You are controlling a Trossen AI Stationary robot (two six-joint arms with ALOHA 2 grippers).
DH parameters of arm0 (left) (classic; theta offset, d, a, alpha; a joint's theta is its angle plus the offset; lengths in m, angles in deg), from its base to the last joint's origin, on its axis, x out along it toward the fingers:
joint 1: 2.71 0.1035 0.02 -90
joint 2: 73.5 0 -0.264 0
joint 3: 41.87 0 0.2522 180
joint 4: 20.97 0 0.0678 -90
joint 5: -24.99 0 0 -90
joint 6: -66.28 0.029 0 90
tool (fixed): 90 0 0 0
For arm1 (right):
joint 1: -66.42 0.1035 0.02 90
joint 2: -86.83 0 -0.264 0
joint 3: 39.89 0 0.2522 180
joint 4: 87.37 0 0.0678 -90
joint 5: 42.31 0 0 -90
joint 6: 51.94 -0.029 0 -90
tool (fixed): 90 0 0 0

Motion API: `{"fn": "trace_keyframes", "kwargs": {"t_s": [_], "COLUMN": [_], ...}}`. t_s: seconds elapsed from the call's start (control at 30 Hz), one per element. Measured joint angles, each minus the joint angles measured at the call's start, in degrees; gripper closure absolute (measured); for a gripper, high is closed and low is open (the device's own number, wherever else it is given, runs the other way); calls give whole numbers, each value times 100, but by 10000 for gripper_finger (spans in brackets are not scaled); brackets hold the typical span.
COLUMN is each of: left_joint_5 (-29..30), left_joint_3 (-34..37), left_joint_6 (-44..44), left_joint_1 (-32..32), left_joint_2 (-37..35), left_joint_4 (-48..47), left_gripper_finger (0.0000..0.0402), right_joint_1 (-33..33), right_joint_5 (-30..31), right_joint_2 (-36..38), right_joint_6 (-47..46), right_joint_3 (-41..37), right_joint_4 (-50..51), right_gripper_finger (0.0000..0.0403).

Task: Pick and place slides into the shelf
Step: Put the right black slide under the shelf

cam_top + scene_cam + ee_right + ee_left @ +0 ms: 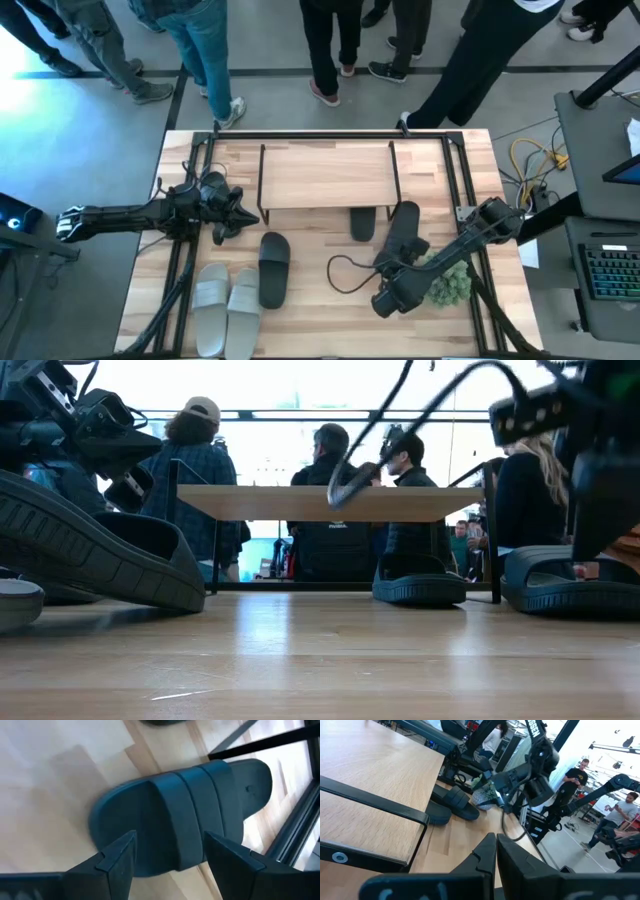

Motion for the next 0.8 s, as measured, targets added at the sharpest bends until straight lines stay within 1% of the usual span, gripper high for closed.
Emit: {"fn": "trace_keyframes", "kwargs": {"t_s": [0.2, 0.33, 0.47, 0.7, 0.73, 0.8], "left_joint_5": [0, 0, 0, 0, 0, 0], "left_joint_3": [0, 0, 2, 2, 4, 7], "left_joint_6": [0, 0, -1, -2, -2, -7], "left_joint_1": [-1, 0, -1, 0, 0, -2], "left_joint_2": [0, -2, 0, 0, 0, -2], "left_joint_4": [-2, -2, -4, -7, -5, -7], "left_gripper_finger": [402, 402, 402, 402, 402, 402], "right_joint_1": [-234, -347, -372, -374, -374, -374], "right_joint_5": [4, 4, 12, -91, -154, -301], "right_joint_2": [-3, -3, -3, -3, -3, -3], "right_joint_6": [-2, -3, -2, -2, 0, -2], "right_joint_3": [-357, -411, -393, -165, -104, 35], "right_joint_4": [-21, -55, -115, -93, -97, -99], "right_gripper_finger": [182, 203, 255, 375, 384, 389]}}
